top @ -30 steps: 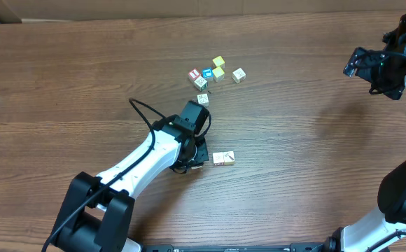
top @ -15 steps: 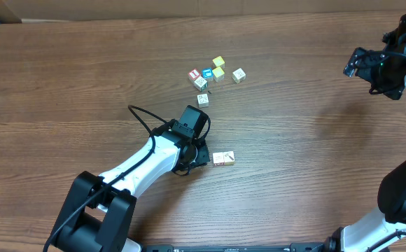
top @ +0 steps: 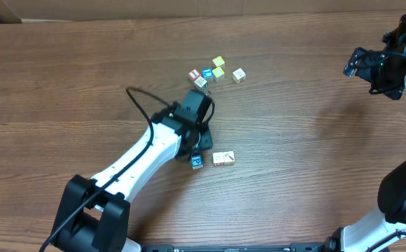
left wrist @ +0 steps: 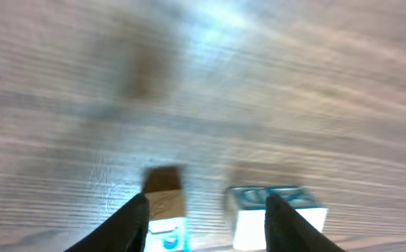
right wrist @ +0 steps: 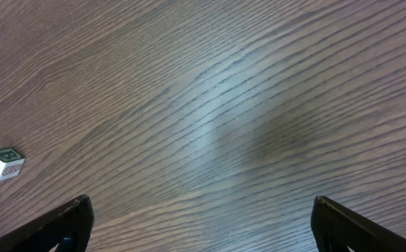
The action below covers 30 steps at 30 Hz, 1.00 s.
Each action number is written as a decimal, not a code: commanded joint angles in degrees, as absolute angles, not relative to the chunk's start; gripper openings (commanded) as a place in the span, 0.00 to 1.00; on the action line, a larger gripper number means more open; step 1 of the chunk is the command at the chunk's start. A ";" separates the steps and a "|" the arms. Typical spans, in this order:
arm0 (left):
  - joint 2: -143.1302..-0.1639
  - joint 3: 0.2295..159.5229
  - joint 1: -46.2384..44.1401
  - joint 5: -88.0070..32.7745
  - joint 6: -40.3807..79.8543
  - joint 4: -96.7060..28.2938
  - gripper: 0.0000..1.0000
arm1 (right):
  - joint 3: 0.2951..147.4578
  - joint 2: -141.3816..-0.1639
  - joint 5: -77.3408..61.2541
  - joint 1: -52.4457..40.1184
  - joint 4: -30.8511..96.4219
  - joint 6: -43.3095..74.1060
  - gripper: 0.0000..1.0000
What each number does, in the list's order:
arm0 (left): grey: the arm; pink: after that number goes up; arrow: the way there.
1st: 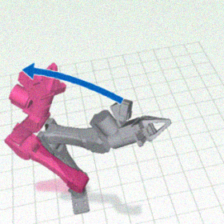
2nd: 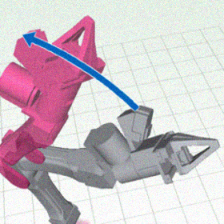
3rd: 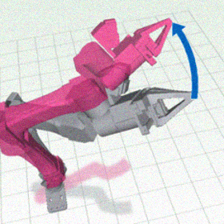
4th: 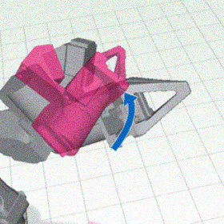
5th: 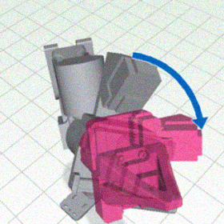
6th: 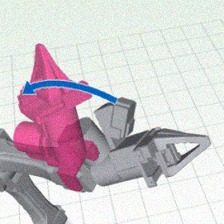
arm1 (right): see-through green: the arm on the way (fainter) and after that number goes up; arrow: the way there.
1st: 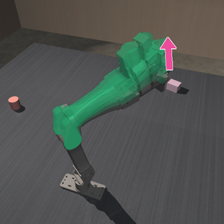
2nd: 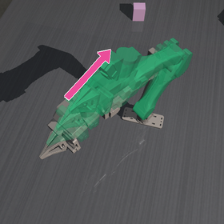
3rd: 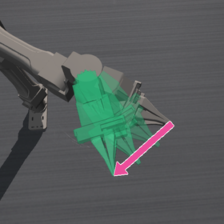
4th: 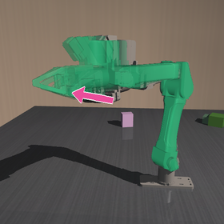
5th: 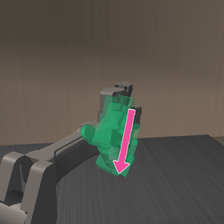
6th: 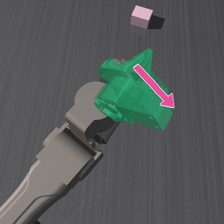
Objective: Flip 3 blocks
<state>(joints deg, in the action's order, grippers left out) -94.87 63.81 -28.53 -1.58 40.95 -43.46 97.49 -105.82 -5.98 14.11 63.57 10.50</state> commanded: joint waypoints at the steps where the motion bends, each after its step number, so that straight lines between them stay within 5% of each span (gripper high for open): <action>1: -93.93 68.01 -28.84 0.69 38.52 -46.70 0.41 | 97.89 -105.89 -6.11 14.06 63.33 10.44 1.00; 2: -93.93 68.10 -28.84 1.41 38.52 -47.99 0.35 | 97.89 -105.89 -6.11 14.06 63.33 10.44 1.00; 4: -93.97 68.03 -28.84 3.36 38.61 -51.46 0.04 | 97.89 -105.89 -6.11 14.06 63.33 10.44 1.00; 10: -94.02 64.49 -28.86 4.89 39.90 -59.48 0.04 | 97.89 -105.89 -6.11 14.06 63.33 10.41 1.00; 30: -94.06 53.41 -28.91 -2.81 40.73 -41.65 0.04 | 97.89 -105.89 -6.11 14.06 63.33 10.44 1.00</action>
